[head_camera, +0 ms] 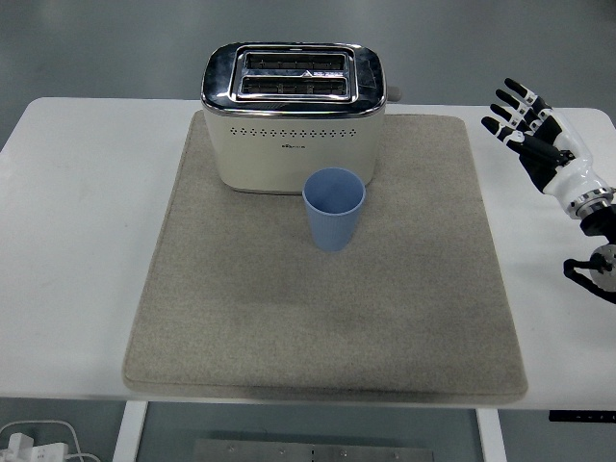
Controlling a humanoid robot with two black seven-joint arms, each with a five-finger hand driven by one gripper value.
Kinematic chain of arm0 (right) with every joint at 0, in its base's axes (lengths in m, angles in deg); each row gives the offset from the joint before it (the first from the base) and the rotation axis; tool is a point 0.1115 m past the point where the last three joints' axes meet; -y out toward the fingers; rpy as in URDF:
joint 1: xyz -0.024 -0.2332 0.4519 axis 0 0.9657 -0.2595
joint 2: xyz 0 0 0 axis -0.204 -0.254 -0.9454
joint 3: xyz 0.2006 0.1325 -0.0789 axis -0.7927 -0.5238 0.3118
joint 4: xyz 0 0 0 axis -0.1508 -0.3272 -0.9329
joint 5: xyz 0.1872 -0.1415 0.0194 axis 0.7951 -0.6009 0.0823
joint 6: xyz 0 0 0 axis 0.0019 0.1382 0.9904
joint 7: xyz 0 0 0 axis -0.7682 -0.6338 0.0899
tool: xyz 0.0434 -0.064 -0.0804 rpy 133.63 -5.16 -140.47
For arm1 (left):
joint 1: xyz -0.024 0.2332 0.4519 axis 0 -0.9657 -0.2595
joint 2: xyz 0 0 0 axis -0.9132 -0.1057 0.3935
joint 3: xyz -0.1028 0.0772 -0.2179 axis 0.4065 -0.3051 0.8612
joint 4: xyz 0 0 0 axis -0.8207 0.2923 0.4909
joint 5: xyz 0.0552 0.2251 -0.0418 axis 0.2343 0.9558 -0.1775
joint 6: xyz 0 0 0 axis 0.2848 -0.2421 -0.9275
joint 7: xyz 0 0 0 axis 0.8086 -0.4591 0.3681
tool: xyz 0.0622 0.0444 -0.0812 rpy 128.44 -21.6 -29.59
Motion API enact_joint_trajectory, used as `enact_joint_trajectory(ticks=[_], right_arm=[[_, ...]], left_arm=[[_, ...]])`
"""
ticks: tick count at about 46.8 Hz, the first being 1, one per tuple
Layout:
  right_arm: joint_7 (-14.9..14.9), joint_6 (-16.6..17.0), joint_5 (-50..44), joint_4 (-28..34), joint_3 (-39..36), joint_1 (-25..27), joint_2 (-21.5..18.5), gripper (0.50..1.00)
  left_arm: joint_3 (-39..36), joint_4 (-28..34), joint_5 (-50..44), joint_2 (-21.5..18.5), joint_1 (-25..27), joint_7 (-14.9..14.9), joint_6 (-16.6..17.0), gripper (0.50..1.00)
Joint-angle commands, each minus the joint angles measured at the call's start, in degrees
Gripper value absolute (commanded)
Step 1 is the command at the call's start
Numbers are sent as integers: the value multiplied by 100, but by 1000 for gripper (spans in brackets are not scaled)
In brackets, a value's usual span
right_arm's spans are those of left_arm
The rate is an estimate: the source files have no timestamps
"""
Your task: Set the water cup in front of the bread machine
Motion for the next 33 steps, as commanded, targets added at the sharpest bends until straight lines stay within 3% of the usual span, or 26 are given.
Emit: enact_joint_trajectory(ticks=[1, 12, 33], right_arm=[[-361, 14, 143, 0, -10, -112, 17, 928], [-915, 6, 776, 0, -10, -481, 0, 928], [-854, 14, 917, 0, -123, -569, -308, 928]], left_arm=[[0, 6, 0, 0, 7, 0, 1, 1000], [0, -3, 0, 0, -1, 0, 1, 1000], [0, -29, 0, 0, -1, 0, 1, 1000]])
